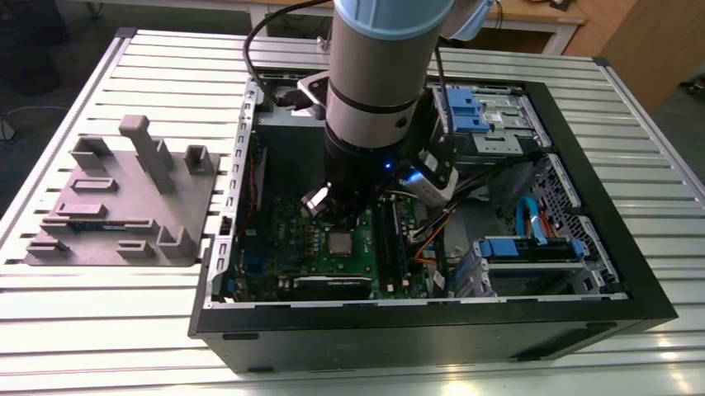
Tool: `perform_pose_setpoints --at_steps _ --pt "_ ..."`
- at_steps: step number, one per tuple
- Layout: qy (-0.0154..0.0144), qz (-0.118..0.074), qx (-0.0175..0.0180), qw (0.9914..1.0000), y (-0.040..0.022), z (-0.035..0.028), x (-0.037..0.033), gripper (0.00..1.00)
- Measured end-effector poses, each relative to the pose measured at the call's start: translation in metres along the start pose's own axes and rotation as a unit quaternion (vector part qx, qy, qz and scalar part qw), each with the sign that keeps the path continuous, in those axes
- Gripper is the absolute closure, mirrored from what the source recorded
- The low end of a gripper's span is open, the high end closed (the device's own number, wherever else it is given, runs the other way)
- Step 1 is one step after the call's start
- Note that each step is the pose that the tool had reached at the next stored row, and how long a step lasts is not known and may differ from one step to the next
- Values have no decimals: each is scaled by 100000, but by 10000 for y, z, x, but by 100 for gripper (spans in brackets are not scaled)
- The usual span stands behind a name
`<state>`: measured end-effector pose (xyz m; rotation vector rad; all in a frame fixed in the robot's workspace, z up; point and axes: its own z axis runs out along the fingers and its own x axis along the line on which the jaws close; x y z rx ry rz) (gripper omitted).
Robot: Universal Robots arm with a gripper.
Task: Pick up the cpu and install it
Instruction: 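Close the cpu cover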
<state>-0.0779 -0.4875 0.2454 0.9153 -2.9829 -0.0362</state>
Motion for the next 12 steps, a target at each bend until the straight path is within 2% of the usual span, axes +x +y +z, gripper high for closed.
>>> perform_pose_setpoints --at_steps 2,4,12 --pt "11 -588 -2 99998 0 0 0 90" --pt "49 -1975 15 99980 0 0 0 90" --pt "53 -2015 15 99980 0 0 0 90"
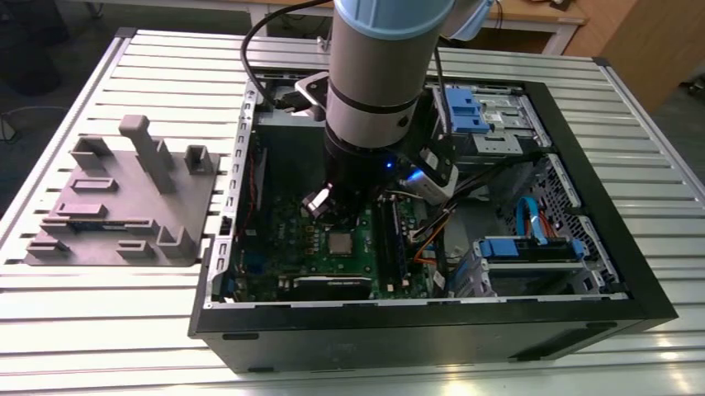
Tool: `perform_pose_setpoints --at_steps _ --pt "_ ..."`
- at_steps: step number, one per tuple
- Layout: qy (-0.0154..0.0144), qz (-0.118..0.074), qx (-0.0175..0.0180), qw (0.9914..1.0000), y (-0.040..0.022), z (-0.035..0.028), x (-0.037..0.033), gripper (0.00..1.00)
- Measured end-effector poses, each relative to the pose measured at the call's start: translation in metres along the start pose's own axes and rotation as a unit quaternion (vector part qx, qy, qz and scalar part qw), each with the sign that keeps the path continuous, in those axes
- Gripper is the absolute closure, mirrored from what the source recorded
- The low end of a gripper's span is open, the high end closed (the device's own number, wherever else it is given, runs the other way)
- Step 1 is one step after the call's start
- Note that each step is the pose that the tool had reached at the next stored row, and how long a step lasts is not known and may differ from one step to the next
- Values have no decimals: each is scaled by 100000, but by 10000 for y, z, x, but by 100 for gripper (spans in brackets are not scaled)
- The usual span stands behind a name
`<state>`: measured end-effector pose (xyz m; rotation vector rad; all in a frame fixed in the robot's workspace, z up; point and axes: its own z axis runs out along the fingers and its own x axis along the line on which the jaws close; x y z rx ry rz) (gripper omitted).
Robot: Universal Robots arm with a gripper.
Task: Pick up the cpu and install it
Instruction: 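Close the cpu cover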
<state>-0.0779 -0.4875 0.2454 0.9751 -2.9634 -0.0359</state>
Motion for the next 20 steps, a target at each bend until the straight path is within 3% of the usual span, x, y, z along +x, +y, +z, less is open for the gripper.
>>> perform_pose_setpoints --at_steps 4,8,12,17,20 --pt "12 -429 -1 99999 0 0 0 90" --pt "27 -3288 -50 99946 -5 9 -6 90" --pt "-847 -3331 -1149 99934 -33 26 -69 90" --pt "-2368 -3396 -3072 99867 -12 49 -132 90" --pt "-2609 -3829 -3418 99834 -28 72 -168 90"
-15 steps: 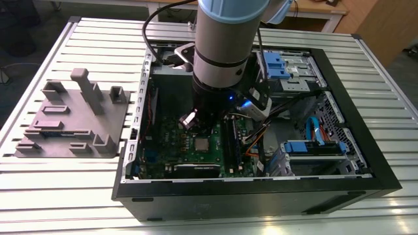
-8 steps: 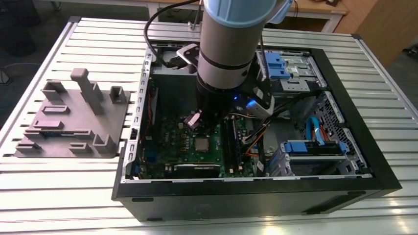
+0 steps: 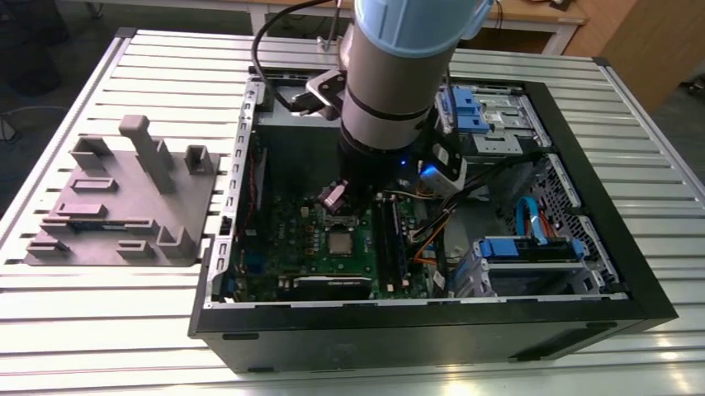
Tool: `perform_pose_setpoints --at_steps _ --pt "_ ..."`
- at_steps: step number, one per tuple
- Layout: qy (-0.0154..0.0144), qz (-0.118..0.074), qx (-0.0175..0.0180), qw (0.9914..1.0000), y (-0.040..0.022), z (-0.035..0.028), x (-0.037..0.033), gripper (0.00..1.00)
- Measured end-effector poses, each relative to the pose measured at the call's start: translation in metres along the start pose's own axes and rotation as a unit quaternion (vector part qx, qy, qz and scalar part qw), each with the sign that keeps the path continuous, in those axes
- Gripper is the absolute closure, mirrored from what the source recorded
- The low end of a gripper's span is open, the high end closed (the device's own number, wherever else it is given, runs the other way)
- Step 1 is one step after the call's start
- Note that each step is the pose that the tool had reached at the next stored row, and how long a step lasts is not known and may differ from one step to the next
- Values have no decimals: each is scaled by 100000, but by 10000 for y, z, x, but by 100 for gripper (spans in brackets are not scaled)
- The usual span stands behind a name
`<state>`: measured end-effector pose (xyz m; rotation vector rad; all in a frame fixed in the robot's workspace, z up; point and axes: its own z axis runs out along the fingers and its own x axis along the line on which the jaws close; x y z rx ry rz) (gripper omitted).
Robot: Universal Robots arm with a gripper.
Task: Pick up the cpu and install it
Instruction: 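Close the cpu cover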
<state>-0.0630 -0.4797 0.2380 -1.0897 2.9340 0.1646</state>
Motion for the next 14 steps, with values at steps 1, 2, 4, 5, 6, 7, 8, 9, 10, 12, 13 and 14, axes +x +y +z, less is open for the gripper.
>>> perform_pose_setpoints --at_steps 1,2,4,5,6,7,8,9,10,12,13,14 --pt "76 -692 -27 99998 -1 8 0 90" --pt "141 -1442 -61 99989 -1 16 1 90" --pt "208 -2604 -167 99966 -5 26 -1 90" --pt "101 -2935 -341 99956 -9 27 -5 90" --pt "-97 -3163 -590 99948 -16 30 -13 90" --pt "-316 -3328 -848 99941 -26 32 -24 90" --pt "-561 -3429 -1128 99933 -40 35 -40 90" --pt "-774 -3468 -1367 99927 -54 39 -58 90" --pt "-988 -3502 -1603 99921 -69 43 -76 90" --pt "-1454 -3580 -2120 99903 -87 51 -101 90" --pt "-1677 -3618 -2367 99892 -92 56 -109 90" --pt "-1852 -3634 -2556 99884 -94 60 -111 90"
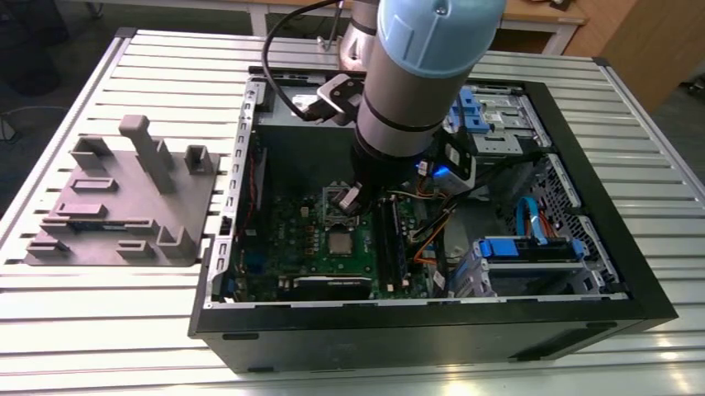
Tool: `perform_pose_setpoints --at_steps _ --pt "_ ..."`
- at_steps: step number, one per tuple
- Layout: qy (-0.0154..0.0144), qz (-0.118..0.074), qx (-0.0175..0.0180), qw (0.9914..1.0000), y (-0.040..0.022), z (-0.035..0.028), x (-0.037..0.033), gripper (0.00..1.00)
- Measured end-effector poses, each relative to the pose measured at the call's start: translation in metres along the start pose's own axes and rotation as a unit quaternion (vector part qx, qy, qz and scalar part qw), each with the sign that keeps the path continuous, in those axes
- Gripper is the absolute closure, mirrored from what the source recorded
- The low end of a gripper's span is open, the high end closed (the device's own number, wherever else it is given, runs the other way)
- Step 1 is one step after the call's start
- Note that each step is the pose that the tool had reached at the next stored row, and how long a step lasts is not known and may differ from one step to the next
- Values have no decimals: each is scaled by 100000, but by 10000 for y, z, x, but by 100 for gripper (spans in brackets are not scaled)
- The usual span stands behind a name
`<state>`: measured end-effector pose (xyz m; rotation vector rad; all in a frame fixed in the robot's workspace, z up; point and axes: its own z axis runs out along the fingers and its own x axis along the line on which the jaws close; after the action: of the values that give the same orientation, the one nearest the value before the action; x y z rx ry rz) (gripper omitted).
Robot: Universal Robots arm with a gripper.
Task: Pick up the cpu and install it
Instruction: 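Close the cpu cover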
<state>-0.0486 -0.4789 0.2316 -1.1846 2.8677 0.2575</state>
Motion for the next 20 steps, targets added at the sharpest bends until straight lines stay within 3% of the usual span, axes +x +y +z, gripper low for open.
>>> perform_pose_setpoints --at_steps 16,18,19,20 --pt "-76 -55 -97 100000 -1 9 0 90" --pt "-296 -735 -467 99996 -2 10 0 90" --pt "-550 -1053 -791 99990 -2 10 0 90" --pt "-1004 -1133 -1249 99981 -2 10 0 90"
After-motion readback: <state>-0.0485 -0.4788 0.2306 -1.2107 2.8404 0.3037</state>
